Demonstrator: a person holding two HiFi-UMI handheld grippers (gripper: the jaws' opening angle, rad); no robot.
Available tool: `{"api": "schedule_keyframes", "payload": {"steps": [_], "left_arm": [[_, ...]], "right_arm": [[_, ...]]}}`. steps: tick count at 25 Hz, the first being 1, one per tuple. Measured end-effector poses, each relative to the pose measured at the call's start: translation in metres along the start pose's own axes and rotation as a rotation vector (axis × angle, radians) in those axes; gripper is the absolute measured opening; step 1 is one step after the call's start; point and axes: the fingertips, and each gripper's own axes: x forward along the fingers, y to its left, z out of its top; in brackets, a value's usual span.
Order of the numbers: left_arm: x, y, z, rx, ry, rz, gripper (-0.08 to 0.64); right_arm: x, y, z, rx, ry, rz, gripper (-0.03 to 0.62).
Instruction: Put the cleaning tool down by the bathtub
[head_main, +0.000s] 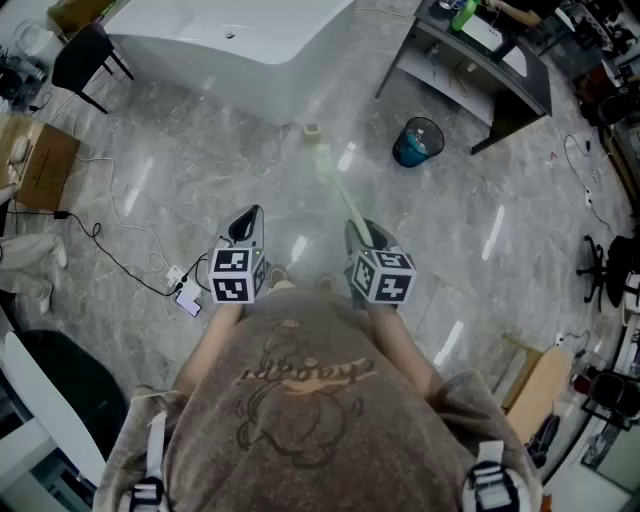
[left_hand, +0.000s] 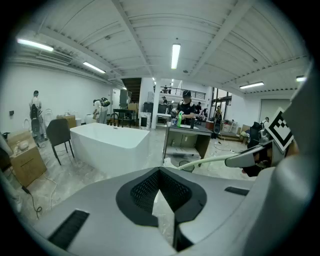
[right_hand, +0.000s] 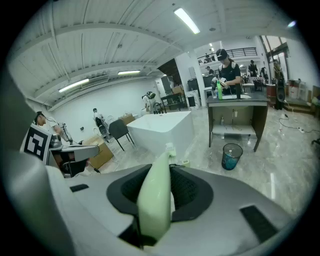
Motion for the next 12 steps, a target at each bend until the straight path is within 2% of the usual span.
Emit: {"api": "schedule_keyframes", "payload": {"steps": [12], "left_arm": [[0.005, 0.024, -0.002, -0.007, 0.019, -0.032, 0.005]], "right_arm": [[0.014, 0.016, 0.008, 0.005, -0.019, 0.004, 0.114]]}}
